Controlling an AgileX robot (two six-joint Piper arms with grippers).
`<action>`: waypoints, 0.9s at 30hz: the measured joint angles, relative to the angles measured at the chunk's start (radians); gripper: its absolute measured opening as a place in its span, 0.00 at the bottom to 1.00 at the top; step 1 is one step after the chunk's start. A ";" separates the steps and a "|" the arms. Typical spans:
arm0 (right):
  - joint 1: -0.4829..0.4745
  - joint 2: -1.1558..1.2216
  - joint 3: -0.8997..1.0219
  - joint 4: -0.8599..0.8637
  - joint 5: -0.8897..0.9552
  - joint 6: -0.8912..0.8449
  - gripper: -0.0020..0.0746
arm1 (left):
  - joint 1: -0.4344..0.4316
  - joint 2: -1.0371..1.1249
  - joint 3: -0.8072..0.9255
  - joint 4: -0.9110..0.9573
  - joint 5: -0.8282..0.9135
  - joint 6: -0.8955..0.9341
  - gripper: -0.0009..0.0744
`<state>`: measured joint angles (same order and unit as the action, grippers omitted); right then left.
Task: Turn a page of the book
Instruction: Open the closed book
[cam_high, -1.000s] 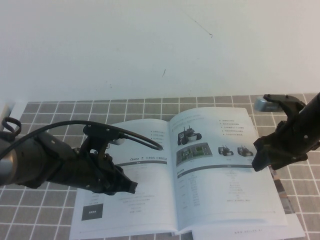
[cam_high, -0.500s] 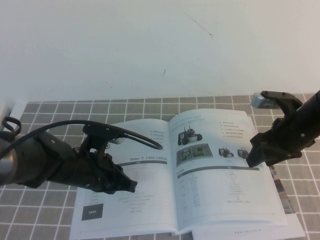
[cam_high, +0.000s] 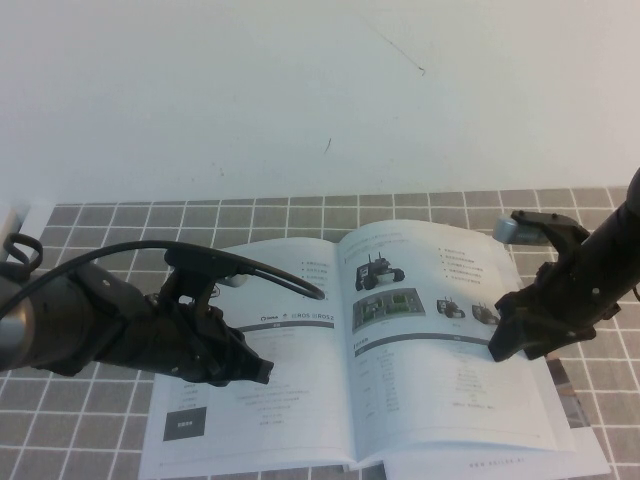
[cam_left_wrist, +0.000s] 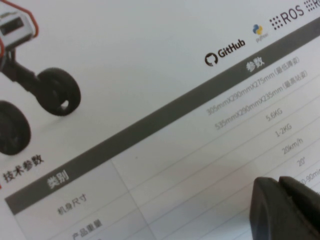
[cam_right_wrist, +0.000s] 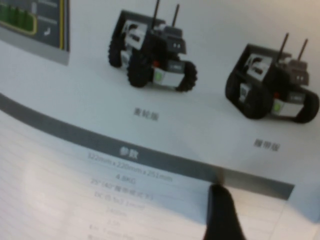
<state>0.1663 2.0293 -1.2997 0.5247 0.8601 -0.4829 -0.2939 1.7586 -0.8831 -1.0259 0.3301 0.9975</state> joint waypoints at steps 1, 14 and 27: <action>0.000 0.000 0.000 0.009 0.000 -0.008 0.56 | 0.000 0.000 0.000 0.000 0.000 0.002 0.01; 0.000 0.000 -0.035 0.088 0.077 -0.094 0.56 | 0.000 0.000 0.000 -0.001 0.000 0.012 0.01; -0.002 0.000 -0.100 0.249 0.211 -0.193 0.56 | 0.000 0.000 0.000 -0.003 -0.006 0.012 0.01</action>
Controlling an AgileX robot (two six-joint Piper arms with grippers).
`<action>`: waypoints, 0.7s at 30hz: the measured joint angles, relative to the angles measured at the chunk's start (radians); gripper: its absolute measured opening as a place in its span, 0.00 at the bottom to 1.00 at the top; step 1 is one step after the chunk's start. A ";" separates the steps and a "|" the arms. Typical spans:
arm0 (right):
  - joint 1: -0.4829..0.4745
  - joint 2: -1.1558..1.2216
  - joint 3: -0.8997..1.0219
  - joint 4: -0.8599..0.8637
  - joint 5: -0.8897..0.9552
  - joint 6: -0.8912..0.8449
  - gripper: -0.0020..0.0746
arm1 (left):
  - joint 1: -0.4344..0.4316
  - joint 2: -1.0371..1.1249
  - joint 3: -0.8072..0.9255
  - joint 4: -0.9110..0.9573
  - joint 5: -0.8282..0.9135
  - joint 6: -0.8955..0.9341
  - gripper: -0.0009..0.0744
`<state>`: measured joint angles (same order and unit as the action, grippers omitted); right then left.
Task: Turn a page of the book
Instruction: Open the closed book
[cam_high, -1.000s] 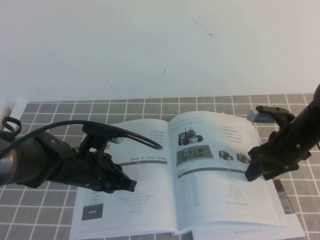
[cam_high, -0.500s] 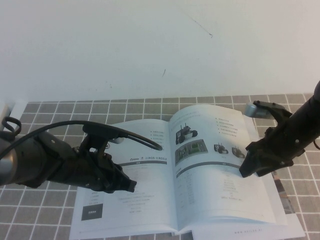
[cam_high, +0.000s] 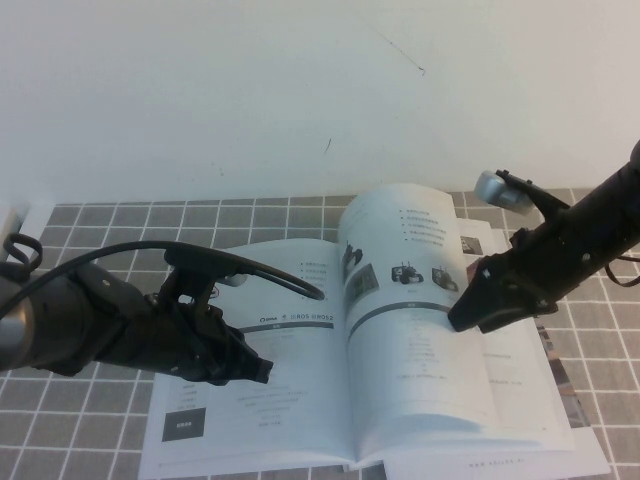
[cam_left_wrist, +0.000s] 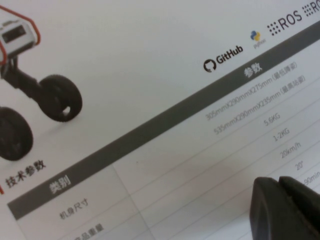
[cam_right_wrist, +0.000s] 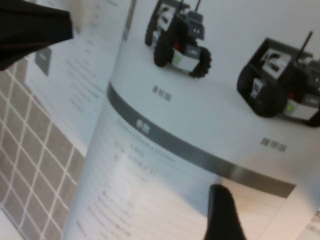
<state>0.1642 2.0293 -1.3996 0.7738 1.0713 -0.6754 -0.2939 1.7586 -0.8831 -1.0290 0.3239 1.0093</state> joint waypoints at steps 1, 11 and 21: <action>0.000 0.000 0.000 0.020 0.010 -0.010 0.56 | 0.000 0.000 0.000 0.000 -0.001 0.000 0.01; 0.000 0.000 -0.004 0.294 0.108 -0.159 0.56 | 0.000 0.000 0.000 0.000 -0.001 0.000 0.01; 0.000 0.000 -0.004 0.322 0.111 -0.174 0.56 | 0.000 0.000 0.000 -0.013 -0.001 0.000 0.01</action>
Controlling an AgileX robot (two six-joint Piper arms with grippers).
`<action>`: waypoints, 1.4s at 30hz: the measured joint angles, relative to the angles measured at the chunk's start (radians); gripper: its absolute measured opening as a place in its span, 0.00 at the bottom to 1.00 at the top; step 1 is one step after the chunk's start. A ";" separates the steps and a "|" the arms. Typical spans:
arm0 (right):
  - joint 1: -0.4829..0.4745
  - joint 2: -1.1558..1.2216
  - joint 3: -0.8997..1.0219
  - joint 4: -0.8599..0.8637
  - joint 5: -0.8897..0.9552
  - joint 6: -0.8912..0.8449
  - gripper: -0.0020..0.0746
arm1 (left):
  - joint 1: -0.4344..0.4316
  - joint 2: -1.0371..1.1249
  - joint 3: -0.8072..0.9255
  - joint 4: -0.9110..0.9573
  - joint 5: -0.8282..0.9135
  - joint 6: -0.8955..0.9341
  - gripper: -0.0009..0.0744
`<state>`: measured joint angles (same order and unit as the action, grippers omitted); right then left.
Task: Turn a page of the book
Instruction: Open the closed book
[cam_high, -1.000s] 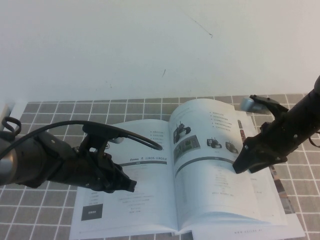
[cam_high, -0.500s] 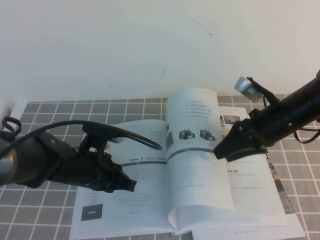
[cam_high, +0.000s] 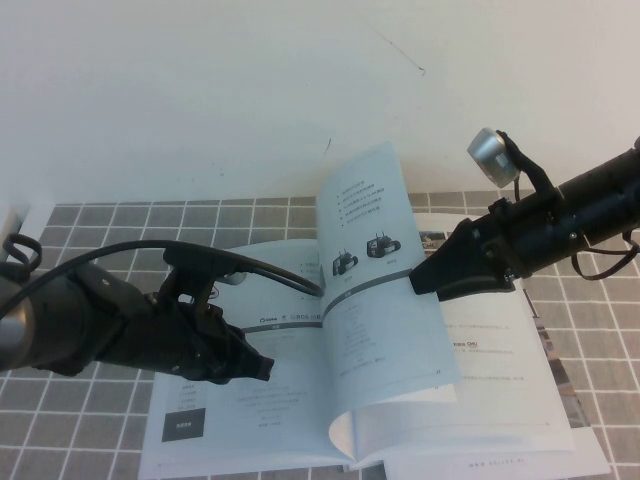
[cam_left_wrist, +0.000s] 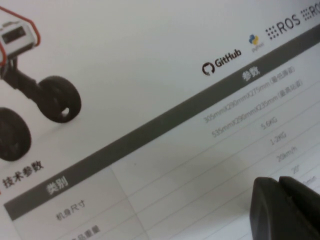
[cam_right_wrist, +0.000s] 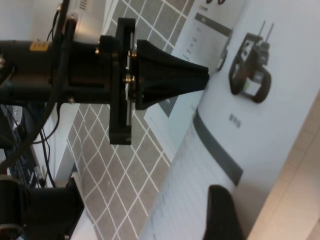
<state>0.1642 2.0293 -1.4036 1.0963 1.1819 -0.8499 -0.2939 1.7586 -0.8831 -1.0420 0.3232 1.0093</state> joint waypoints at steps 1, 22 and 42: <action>0.000 0.000 -0.001 0.001 0.000 -0.002 0.56 | 0.000 0.000 0.000 -0.012 0.000 0.000 0.01; 0.000 0.000 -0.002 0.088 0.000 -0.034 0.56 | -0.011 -0.129 -0.063 -0.101 0.231 -0.046 0.01; 0.000 0.000 -0.002 0.082 0.000 -0.058 0.56 | -0.216 -0.229 -0.063 0.406 0.124 -0.504 0.01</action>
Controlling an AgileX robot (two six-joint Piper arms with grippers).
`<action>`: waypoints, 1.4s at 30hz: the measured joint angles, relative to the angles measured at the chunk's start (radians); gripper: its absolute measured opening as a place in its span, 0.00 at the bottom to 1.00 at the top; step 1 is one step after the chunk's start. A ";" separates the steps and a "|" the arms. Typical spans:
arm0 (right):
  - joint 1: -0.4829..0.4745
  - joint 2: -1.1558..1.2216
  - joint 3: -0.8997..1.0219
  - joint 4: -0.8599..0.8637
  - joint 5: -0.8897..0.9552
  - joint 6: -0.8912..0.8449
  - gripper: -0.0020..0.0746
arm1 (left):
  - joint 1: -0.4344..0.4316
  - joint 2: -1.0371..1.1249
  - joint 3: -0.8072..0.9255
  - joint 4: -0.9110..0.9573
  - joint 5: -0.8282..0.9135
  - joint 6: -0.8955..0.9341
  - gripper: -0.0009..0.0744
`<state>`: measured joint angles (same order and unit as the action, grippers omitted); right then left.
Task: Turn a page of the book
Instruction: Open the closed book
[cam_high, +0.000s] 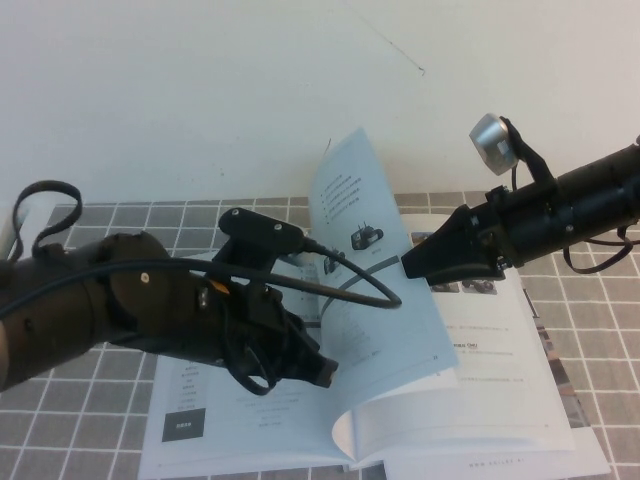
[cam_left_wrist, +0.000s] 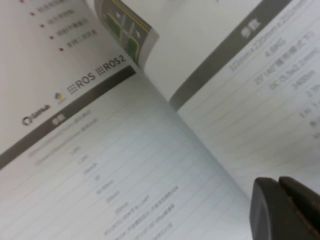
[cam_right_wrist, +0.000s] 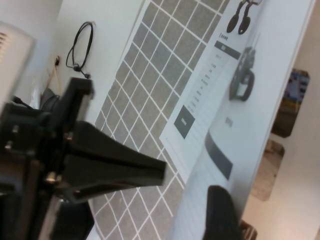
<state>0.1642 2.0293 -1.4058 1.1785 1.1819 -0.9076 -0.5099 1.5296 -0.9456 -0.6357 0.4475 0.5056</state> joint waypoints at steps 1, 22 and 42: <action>0.000 0.000 0.000 -0.002 0.000 -0.002 0.56 | 0.000 -0.012 0.000 0.019 0.007 -0.020 0.01; 0.000 0.000 0.000 -0.003 -0.029 -0.012 0.56 | -0.487 -0.153 0.000 0.720 0.055 -0.611 0.01; 0.000 0.000 0.000 0.113 -0.014 -0.019 0.56 | -0.720 -0.044 0.000 1.293 -0.008 -1.224 0.01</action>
<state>0.1642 2.0293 -1.4058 1.2919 1.1675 -0.9261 -1.2295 1.4854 -0.9456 0.6570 0.4391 -0.7183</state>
